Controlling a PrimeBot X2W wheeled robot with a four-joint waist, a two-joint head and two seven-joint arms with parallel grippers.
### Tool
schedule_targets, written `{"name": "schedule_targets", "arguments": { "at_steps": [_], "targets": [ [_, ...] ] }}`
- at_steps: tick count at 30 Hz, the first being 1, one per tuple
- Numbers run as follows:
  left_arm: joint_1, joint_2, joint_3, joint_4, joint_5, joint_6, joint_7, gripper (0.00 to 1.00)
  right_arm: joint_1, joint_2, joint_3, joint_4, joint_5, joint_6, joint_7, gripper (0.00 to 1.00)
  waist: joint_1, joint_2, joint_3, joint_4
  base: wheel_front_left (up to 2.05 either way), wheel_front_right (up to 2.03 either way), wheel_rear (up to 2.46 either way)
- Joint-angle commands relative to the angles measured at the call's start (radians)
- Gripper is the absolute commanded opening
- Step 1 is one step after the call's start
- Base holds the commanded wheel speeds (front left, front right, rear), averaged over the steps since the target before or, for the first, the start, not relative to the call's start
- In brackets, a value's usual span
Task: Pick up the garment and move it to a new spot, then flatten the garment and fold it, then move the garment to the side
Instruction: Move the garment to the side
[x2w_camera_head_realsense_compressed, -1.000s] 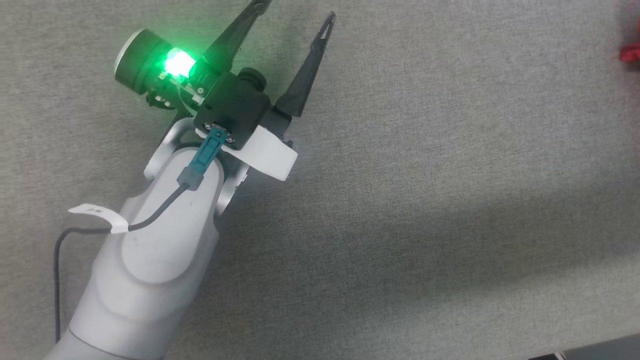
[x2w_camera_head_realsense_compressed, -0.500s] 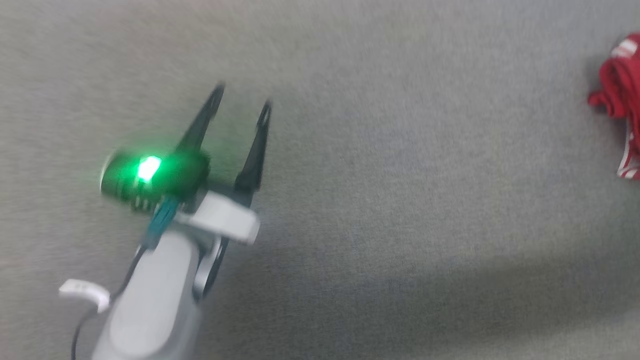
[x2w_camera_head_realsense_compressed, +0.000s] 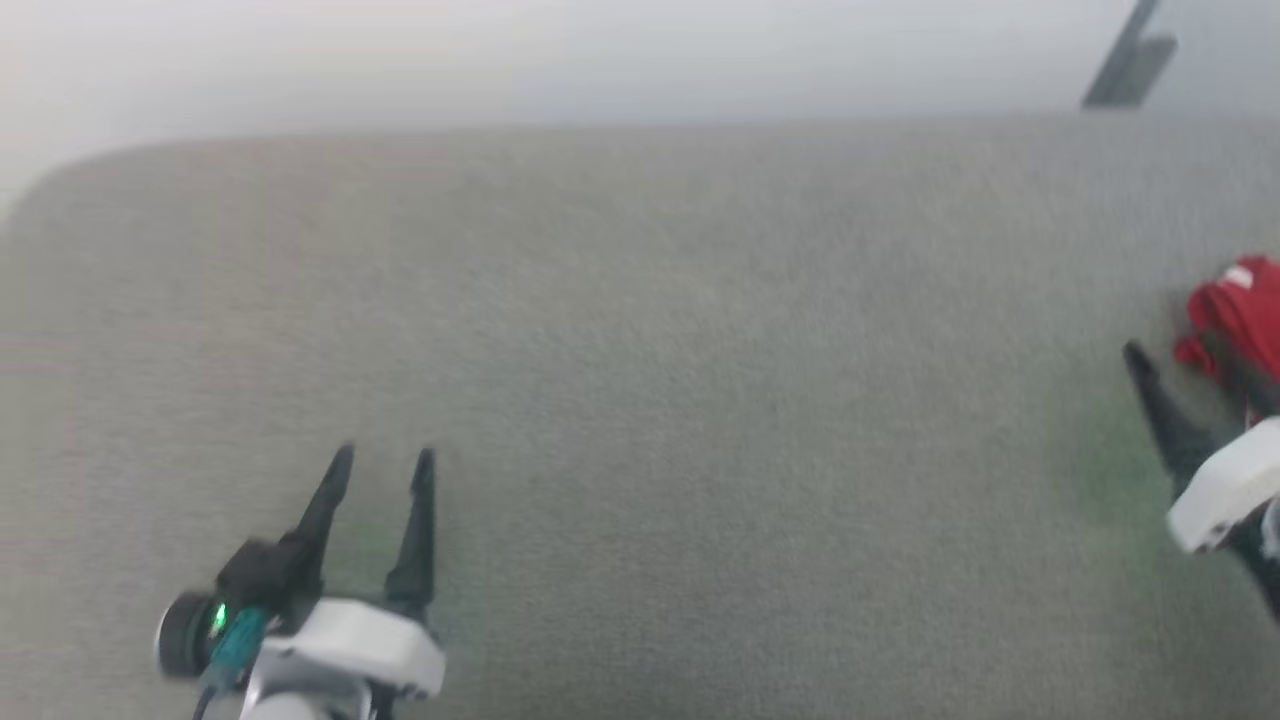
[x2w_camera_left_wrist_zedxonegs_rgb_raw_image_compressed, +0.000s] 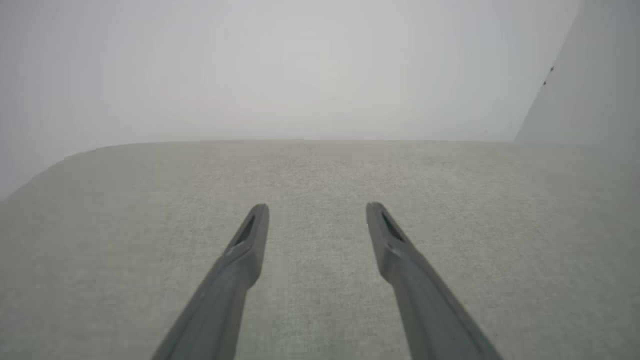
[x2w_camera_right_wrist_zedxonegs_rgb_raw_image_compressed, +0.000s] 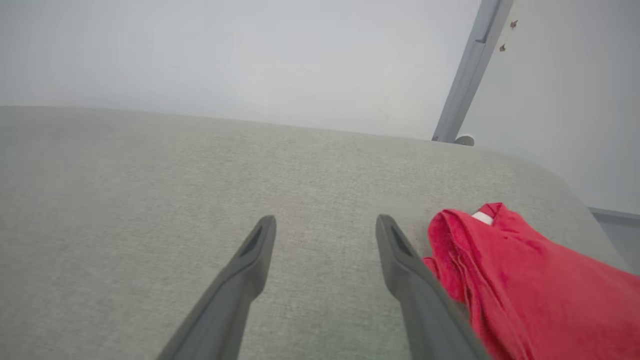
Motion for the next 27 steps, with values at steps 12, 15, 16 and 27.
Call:
{"name": "schedule_targets", "arguments": {
  "at_steps": [12,15,16,27],
  "targets": [
    [0.161,-0.013,0.115,-0.033,0.013,-0.042,-0.003,1.00,0.285,0.141,-0.233,-0.201,-0.150,-0.002,-0.003,1.00,0.0000,-0.0001,-0.174,0.067,0.00,0.00,0.00],
    [0.184,-0.016,0.121,-0.053,0.019,-0.045,-0.003,1.00,0.336,0.158,-0.278,-0.236,-0.175,-0.002,-0.003,1.00,0.0000,-0.0001,-0.182,0.062,0.00,0.00,0.00],
    [0.192,-0.017,0.122,-0.058,0.020,-0.046,-0.003,1.00,0.353,0.163,-0.290,-0.243,-0.180,-0.002,-0.003,1.00,0.0000,-0.0001,-0.185,0.060,0.00,0.00,0.00],
    [0.250,-0.011,0.091,-0.099,0.016,-0.047,-0.003,1.00,0.480,0.205,-0.408,-0.334,-0.242,-0.001,-0.004,1.00,0.0000,-0.0001,-0.199,0.057,0.00,0.00,0.00]
  ]
}}
